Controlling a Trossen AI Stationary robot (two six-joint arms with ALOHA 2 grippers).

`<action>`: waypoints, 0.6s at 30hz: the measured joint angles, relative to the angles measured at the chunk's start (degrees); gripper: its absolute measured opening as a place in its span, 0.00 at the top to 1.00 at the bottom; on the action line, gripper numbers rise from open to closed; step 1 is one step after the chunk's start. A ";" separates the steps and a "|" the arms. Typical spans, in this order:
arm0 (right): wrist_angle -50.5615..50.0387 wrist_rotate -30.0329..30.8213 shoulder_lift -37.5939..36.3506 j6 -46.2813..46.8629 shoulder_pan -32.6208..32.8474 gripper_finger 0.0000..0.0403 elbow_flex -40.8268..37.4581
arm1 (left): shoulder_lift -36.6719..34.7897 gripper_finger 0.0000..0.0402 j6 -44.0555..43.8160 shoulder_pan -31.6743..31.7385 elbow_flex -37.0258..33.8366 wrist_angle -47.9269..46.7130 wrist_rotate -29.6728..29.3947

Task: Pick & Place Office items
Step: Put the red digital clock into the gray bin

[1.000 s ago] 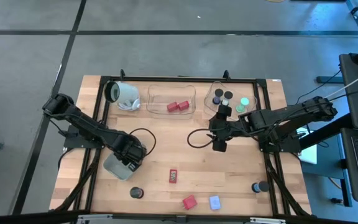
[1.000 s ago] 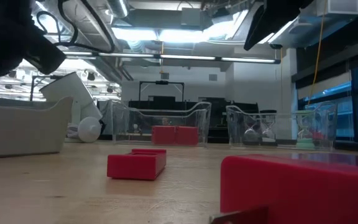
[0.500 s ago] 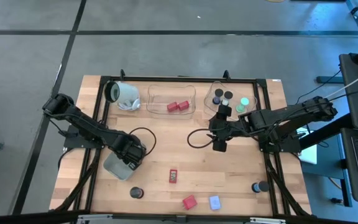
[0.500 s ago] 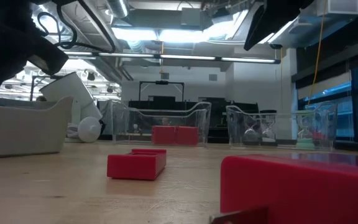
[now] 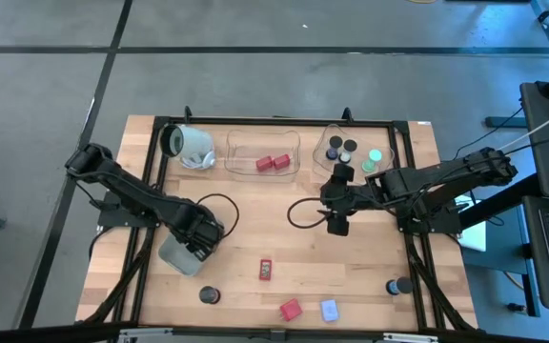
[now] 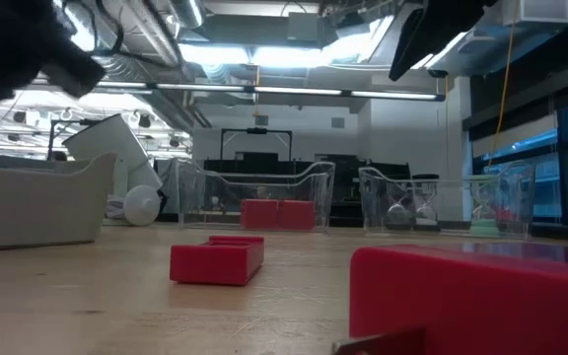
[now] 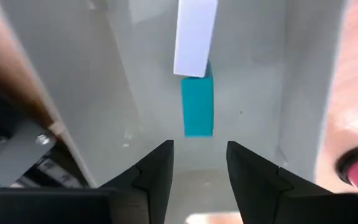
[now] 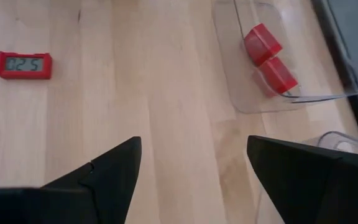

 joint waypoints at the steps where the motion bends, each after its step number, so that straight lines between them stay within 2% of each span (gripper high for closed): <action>1: 0.01 -0.30 0.00 0.34 0.00 0.27 0.00 | 0.00 0.64 0.05 0.00 1.29 -1.40 -0.38; 5: 0.07 -0.43 0.00 -0.68 -0.02 0.27 0.00 | 0.00 0.65 1.88 0.00 6.97 -5.88 -2.87; 9: 3.02 -0.80 0.98 -6.77 0.00 0.27 0.00 | 0.00 0.65 3.91 0.00 12.11 -5.99 -6.79; 15: 10.42 -12.62 5.86 -17.96 0.05 0.27 0.00 | -0.02 0.65 7.02 0.00 18.09 -5.71 -16.00; 18: 10.57 -15.67 8.06 -19.00 0.33 0.27 0.00 | -0.07 0.65 7.70 0.00 19.05 -2.72 -21.97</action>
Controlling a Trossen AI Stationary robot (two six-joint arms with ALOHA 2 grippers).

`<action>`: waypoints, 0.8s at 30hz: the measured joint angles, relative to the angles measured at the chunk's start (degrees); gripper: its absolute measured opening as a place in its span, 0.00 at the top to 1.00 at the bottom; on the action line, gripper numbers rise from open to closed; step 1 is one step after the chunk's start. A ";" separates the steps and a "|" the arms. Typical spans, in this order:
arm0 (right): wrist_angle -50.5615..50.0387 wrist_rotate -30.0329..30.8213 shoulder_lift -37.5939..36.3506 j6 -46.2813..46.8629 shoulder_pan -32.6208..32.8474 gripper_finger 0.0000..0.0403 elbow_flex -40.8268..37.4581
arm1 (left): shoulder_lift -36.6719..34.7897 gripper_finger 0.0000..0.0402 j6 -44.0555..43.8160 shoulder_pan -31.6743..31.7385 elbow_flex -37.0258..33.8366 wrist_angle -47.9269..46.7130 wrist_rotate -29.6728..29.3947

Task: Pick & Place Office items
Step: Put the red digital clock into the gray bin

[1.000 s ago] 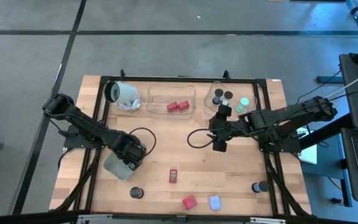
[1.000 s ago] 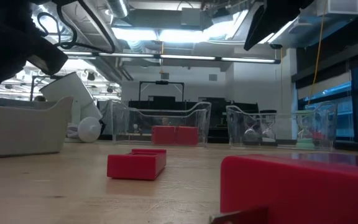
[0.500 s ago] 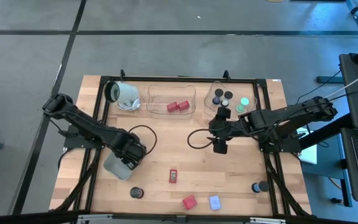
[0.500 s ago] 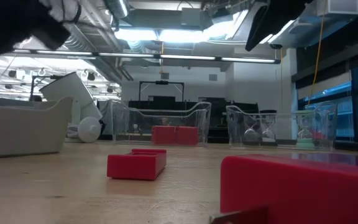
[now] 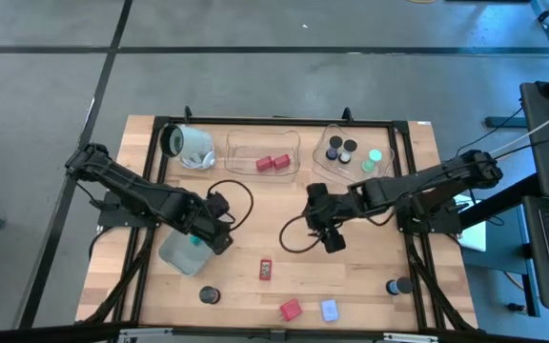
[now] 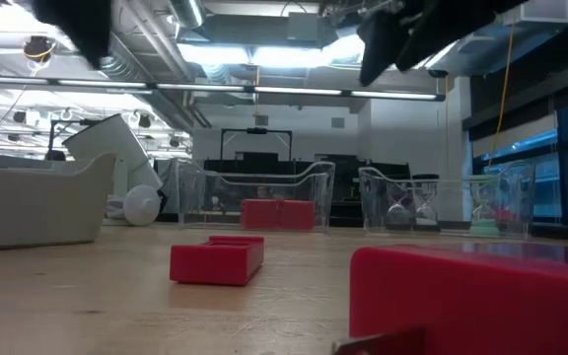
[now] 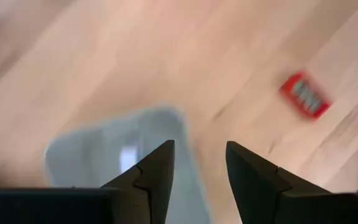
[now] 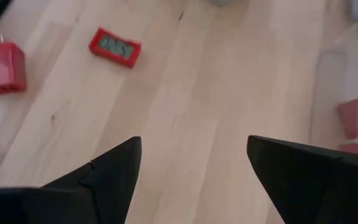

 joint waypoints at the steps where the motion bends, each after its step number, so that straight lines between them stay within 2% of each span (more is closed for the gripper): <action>1: -0.62 0.04 0.40 0.63 0.07 0.27 -0.01 | 0.00 0.65 1.05 0.00 -0.01 1.63 -1.55; 6: -5.29 5.91 -0.50 6.55 1.67 0.27 -0.09 | 1.27 0.60 6.28 0.27 -0.98 11.36 -7.36; 9: -6.95 10.47 -2.51 11.35 3.12 0.27 -0.07 | 2.88 0.55 6.40 1.61 -1.64 17.42 -7.69; 13: -9.65 15.20 -3.69 18.89 4.80 0.27 -0.07 | 7.22 0.45 5.38 2.93 -1.64 19.72 -4.83; 17: -12.56 19.65 -3.76 23.26 6.30 0.27 -0.07 | 12.86 0.38 0.16 3.89 -1.66 22.02 -4.30; 24: -16.63 25.16 -3.76 27.92 8.00 0.27 -0.07 | 21.47 0.35 -1.74 5.24 -1.68 31.28 3.18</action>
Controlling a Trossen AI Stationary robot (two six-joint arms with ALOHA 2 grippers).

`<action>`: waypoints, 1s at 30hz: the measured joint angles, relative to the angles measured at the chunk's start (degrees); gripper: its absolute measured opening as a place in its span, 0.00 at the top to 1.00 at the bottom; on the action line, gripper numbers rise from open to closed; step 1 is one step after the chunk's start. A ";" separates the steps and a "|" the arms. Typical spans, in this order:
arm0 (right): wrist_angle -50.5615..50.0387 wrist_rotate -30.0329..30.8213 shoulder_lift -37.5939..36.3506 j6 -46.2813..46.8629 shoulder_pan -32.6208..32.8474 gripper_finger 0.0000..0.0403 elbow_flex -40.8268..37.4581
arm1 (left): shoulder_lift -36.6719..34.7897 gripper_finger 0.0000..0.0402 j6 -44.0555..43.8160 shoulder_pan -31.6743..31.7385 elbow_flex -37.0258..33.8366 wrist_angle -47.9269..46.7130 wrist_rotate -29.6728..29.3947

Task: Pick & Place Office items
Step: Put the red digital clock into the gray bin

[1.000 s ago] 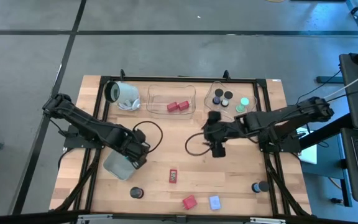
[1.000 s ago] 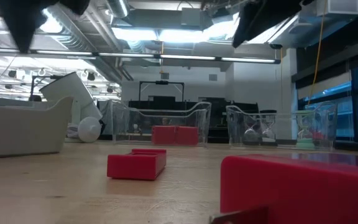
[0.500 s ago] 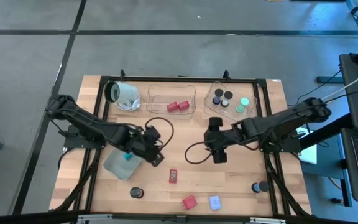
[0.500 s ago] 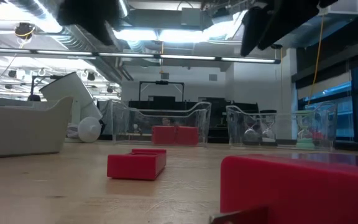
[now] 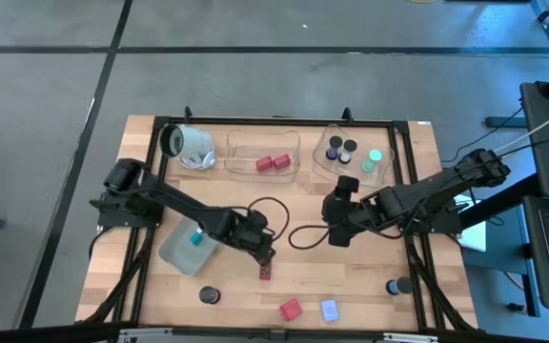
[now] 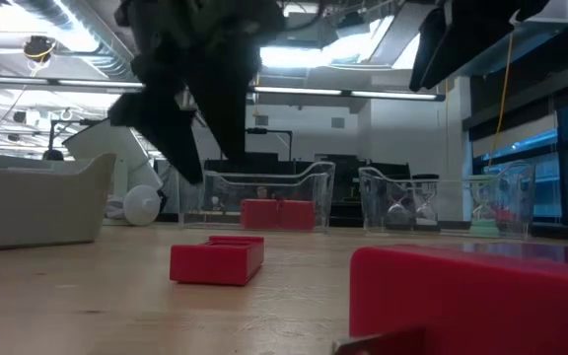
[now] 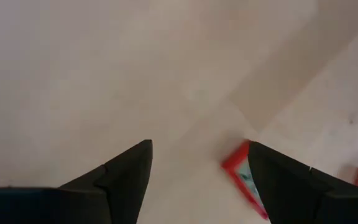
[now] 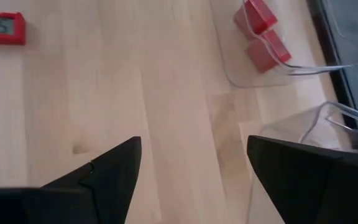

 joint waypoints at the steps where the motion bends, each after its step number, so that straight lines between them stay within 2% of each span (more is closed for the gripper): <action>1: -0.30 0.49 0.00 0.18 0.14 0.27 0.00 | 0.76 0.35 -0.12 0.13 0.00 1.74 1.76; 6: -0.33 1.34 0.00 -1.52 0.15 0.27 0.00 | 2.61 0.35 -4.07 0.19 0.00 8.33 7.09; 9: -0.84 1.31 0.00 -2.66 0.15 0.27 0.02 | 2.53 0.35 -7.28 -0.14 0.00 10.82 6.66; 17: -3.36 1.29 0.00 -1.99 0.26 0.27 0.06 | 2.81 0.35 -18.32 -1.76 0.00 10.21 6.00; 25: -3.35 1.22 0.00 0.18 0.26 0.27 0.04 | 5.91 0.35 -22.45 -4.68 0.36 10.67 5.08; 30: -3.66 -0.09 0.00 2.53 0.77 0.27 0.04 | 9.19 0.35 -21.79 -5.51 1.30 10.76 5.96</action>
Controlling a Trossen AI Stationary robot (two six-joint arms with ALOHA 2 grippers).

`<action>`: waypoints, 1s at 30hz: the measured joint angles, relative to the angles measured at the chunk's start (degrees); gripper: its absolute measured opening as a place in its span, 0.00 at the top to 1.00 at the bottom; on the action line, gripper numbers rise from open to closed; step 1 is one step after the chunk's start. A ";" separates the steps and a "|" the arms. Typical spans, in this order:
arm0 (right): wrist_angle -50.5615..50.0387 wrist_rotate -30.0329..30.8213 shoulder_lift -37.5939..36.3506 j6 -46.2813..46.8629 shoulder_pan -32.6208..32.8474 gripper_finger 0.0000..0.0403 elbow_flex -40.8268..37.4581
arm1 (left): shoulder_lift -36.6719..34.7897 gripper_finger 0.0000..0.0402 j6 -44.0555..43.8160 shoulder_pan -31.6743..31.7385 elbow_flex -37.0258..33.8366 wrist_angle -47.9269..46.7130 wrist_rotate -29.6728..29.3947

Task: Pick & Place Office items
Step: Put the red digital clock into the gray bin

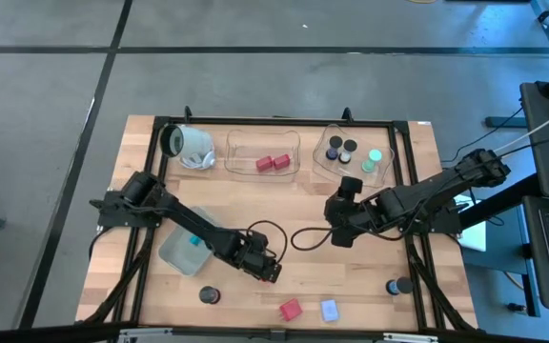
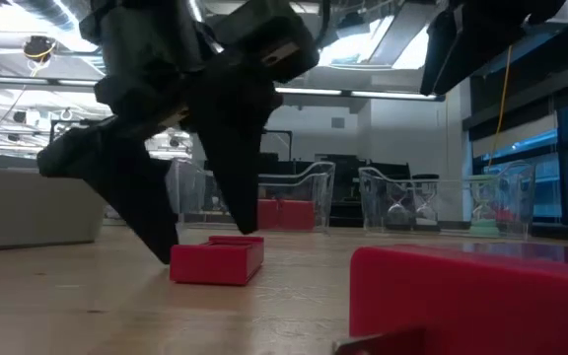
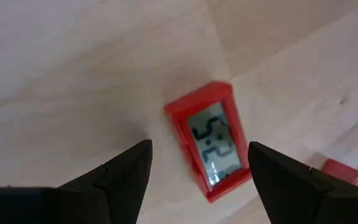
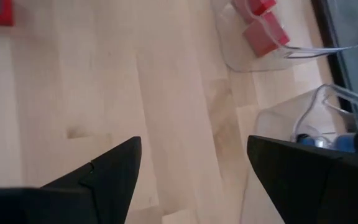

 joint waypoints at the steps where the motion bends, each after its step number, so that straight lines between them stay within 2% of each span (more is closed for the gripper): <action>1: 0.01 -0.44 0.00 0.44 0.21 0.27 0.00 | 0.27 0.35 0.68 -0.09 0.35 -0.10 -0.63; 7: 0.08 -2.11 0.00 3.85 1.82 0.27 0.00 | 1.67 0.35 4.24 -0.21 2.31 0.05 -4.74; 12: 0.10 -3.80 0.00 6.09 3.38 0.27 0.00 | 1.81 0.35 8.63 -0.32 2.66 0.26 -5.13; 18: 0.12 -3.77 0.00 7.31 5.00 0.27 0.00 | 1.81 0.35 27.82 -1.17 2.64 -0.31 -5.12; 26: 0.10 -3.80 0.00 8.78 6.22 0.27 0.00 | 1.81 0.35 39.43 -3.34 2.64 3.19 -1.51; 30: 0.10 -3.77 0.00 8.80 6.24 0.27 0.00 | 1.81 0.35 48.07 -5.70 2.64 3.12 -5.16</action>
